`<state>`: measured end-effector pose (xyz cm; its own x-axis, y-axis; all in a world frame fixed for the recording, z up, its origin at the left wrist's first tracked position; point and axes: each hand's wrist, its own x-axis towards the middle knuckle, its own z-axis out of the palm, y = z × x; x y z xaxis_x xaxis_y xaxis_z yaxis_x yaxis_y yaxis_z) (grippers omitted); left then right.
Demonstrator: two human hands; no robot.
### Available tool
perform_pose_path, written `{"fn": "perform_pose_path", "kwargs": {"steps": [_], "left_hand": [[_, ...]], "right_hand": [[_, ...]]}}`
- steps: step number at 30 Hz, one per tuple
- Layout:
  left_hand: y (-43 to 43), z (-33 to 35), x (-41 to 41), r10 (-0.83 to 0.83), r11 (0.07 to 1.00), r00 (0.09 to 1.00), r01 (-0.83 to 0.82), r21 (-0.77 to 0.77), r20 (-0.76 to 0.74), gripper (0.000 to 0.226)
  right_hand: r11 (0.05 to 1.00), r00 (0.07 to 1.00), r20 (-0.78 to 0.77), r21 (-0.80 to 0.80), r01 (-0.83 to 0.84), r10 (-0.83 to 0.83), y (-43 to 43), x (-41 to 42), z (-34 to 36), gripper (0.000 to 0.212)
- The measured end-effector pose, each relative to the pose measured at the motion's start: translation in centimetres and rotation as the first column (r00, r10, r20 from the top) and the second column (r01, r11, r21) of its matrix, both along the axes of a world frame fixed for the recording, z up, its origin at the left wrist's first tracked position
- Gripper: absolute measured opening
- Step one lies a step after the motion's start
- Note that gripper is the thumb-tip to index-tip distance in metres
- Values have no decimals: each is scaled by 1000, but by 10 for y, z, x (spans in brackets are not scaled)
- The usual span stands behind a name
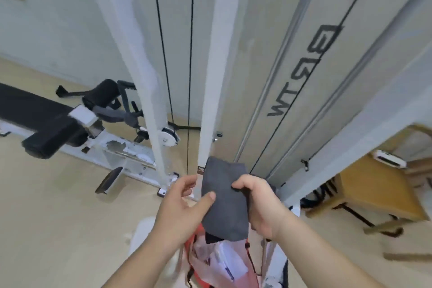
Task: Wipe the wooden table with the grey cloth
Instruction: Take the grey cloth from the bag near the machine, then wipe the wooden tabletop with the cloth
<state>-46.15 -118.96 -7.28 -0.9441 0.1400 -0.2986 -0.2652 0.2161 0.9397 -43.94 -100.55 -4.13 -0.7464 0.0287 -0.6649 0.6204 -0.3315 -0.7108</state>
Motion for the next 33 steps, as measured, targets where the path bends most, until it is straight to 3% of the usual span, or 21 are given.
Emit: {"fn": "perform_pose_path", "kwargs": {"steps": [2,4,9,18,23,29,33], "left_hand": [[30,23,10,-166,984,983,159,77,84,64],[67,40,27,-317,936,935,283,209,157,72],[196,67,90,-518,841,833,456,291,192,45],[459,106,289,-824,566,513,751,341,241,41],[565,120,363,-853,520,431,740,426,294,30],[672,108,366,-758,649,412,559,517,506,52],[755,93,348,-709,688,254,451,568,658,69]], "right_hand": [[995,994,-41,-11,101,-101,33,33,27,49],[985,982,-77,-7,173,-173,68,70,51,42],[932,930,-175,109,345,-323,172,178,80,35],[717,811,-112,411,563,-574,387,415,84,27],[577,673,-105,431,694,-732,479,497,80,28],[526,596,-136,346,777,-792,587,491,71,33],[528,586,-99,334,781,-804,669,464,57,38]]}}
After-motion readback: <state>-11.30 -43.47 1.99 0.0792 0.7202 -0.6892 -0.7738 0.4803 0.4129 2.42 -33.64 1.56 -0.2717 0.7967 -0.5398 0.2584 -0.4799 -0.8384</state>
